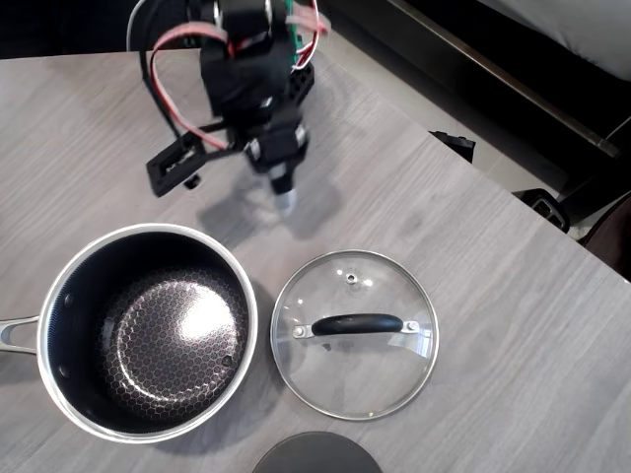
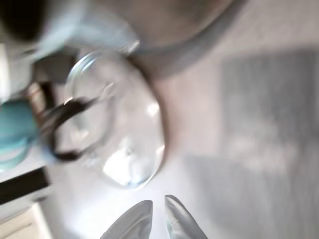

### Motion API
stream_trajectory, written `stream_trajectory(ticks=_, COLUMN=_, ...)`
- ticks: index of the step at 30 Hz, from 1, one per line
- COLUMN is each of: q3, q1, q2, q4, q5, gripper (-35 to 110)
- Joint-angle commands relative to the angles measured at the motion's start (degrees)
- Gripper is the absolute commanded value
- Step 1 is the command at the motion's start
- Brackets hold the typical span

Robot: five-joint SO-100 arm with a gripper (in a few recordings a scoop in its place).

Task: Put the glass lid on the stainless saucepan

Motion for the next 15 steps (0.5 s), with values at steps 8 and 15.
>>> stream_trajectory(ticks=8, q3=-66.71, q1=-3.16, q2=-68.38, q4=13.97, q5=15.82, gripper=0)
stream_trajectory(ticks=15, q3=-73.74, q1=-3.16, q2=-83.67, q4=14.85, q5=21.01, gripper=21)
